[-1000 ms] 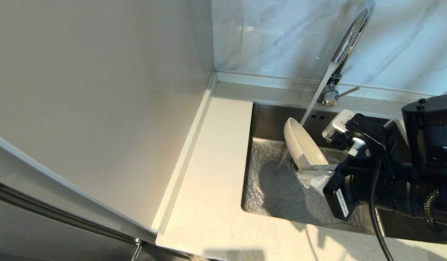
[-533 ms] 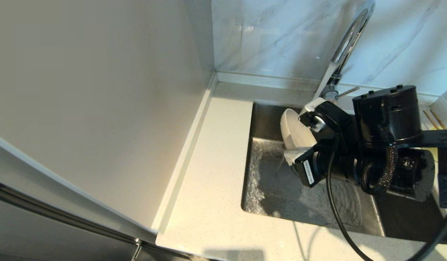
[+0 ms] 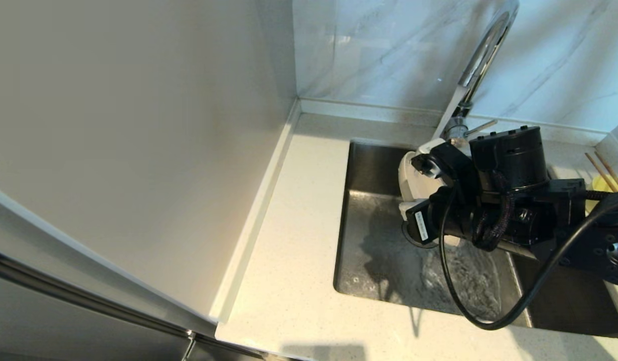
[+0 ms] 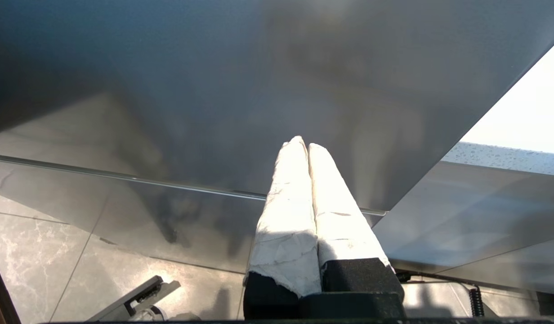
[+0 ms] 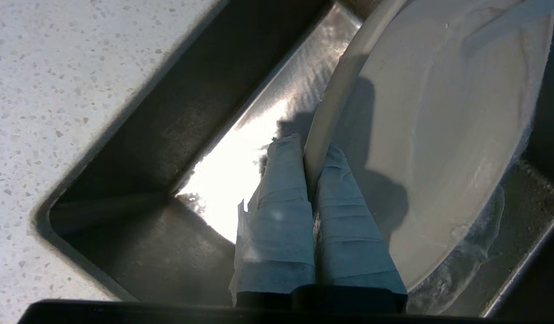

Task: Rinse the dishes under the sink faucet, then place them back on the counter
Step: Rinse the plate

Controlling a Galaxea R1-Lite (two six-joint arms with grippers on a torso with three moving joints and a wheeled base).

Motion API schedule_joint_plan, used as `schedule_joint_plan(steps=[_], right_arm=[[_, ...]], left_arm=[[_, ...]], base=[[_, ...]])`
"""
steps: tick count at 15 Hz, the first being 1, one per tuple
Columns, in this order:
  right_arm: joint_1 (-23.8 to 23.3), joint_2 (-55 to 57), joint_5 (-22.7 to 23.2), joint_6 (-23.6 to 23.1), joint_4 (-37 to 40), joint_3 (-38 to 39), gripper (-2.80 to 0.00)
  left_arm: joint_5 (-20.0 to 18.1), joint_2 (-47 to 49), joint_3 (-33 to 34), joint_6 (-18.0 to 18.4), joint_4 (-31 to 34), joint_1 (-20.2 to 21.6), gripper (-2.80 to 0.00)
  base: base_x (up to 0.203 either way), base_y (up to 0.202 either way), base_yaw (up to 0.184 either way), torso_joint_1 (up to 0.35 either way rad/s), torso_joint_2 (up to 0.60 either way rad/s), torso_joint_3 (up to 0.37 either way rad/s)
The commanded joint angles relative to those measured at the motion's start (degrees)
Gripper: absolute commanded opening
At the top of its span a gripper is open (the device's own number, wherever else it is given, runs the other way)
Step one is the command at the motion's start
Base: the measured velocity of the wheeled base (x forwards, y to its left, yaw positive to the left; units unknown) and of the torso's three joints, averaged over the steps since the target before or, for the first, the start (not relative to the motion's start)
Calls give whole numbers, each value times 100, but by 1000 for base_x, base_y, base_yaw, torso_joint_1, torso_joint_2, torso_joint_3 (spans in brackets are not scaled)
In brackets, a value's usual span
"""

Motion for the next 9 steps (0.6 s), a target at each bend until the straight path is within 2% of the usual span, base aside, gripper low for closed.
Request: schedule_joint_plan(steps=[1,3,6,9], right_arm=[[-80,-76,-5,-2,3,66,-280],[-305,-235,9,34,16,218,-280],[-402,-407,107,1047,16,216,-280],[-396,-400,381,1764,34,109,-280]], left_arm=[[0,0,0,0,1,0,-280],[0,0,0,0,1,0,-280],[0,0,0,0,1,0,-280],[0,0,0,0,1,0,-280]], base=[[0,0,0,0,0,0],[0,0,0,0,0,0],[0,0,0,0,0,0],[0,0,0,0,0,0]])
